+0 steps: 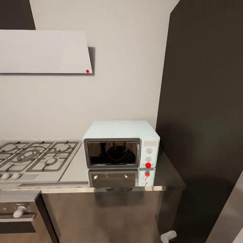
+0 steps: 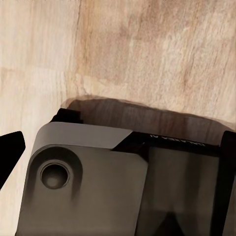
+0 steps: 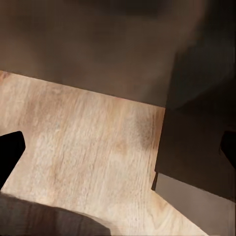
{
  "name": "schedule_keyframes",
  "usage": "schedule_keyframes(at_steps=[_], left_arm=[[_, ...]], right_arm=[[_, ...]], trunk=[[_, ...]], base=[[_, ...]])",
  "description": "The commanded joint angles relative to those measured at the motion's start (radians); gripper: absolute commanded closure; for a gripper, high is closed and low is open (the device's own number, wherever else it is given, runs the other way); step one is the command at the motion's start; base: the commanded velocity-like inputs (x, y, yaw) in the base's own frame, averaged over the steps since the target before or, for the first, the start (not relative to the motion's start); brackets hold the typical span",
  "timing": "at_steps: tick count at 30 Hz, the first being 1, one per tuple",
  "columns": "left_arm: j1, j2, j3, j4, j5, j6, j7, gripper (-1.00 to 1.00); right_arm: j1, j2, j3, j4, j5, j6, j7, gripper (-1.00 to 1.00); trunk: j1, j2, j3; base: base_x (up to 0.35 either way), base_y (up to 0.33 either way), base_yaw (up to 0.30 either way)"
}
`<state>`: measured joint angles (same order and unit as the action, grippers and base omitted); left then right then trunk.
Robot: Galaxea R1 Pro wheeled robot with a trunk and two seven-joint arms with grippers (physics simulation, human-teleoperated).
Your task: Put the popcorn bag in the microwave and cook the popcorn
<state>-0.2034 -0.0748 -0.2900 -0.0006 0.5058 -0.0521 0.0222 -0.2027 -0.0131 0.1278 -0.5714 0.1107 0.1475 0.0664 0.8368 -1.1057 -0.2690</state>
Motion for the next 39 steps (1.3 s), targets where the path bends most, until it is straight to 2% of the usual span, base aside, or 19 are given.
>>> schedule_keyframes(at_steps=[1, 5, 11, 16, 27, 30, 33, 35, 37, 39], left_arm=[[-0.001, 0.000, -0.009, 0.001, 0.008, -0.003, 0.002, -1.00], [-0.001, 0.000, -0.009, 0.001, 0.008, -0.003, 0.002, -1.00], [-0.001, 0.000, -0.009, 0.001, 0.005, -0.004, 0.002, -1.00], [-0.001, -0.001, -0.009, 0.001, 0.004, -0.005, 0.002, -1.00], [-0.001, -0.003, -0.009, 0.001, 0.004, -0.005, 0.002, -1.00], [-0.001, -0.003, -0.010, 0.001, 0.004, -0.005, 0.002, -1.00], [-0.001, -0.003, -0.010, 0.001, 0.004, -0.005, 0.002, -1.00], [-0.001, -0.003, -0.010, 0.001, 0.004, -0.005, 0.002, -1.00], [-0.001, -0.003, -0.010, 0.001, 0.004, -0.005, 0.002, -1.00], [-0.001, -0.003, -0.010, 0.001, 0.004, -0.005, 0.002, -1.00]], right_arm=[[0.000, -0.001, 0.000, -0.073, 0.009, 0.062, 0.003, -1.00], [0.000, -0.001, -0.003, -0.257, 0.004, 0.201, 0.004, -1.00], [0.000, 0.000, -0.002, -0.529, 0.002, 0.329, 0.004, -1.00], [0.000, -0.002, -0.005, -0.617, 0.000, 0.363, 0.002, -1.00], [0.000, 0.000, -0.007, -0.634, 0.001, 0.369, 0.000, -1.00], [0.000, 0.003, -0.004, -0.739, 0.004, 0.429, -0.002, -1.00], [0.000, 0.002, -0.001, -0.847, 0.004, 0.446, -0.002, -1.00], [0.000, 0.003, 0.001, -0.881, 0.004, 0.447, -0.002, -1.00], [-0.001, 0.018, 0.003, -0.915, 0.005, 0.447, -0.004, -1.00], [0.001, 0.059, 0.001, -0.928, 0.010, 0.449, -0.018, -1.00]], trunk=[[0.000, -0.001, -0.001], [0.000, -0.001, -0.001], [0.000, -0.001, -0.001], [0.000, -0.001, -0.001], [0.000, -0.001, -0.001], [0.000, -0.001, -0.001], [0.000, -0.001, -0.001], [0.000, -0.001, -0.001], [0.000, -0.001, -0.001], [0.000, -0.001, -0.001]], base=[[0.000, 0.000, 0.000], [0.000, 0.000, 0.000], [0.000, 0.000, 0.000], [-0.031, 0.000, 0.000], [-0.296, 0.000, 0.000], [-0.027, 0.000, 0.000], [-0.002, 0.000, 0.000], [0.000, 0.000, 0.000], [0.000, 0.000, 0.000], [0.000, 0.000, 0.000]])
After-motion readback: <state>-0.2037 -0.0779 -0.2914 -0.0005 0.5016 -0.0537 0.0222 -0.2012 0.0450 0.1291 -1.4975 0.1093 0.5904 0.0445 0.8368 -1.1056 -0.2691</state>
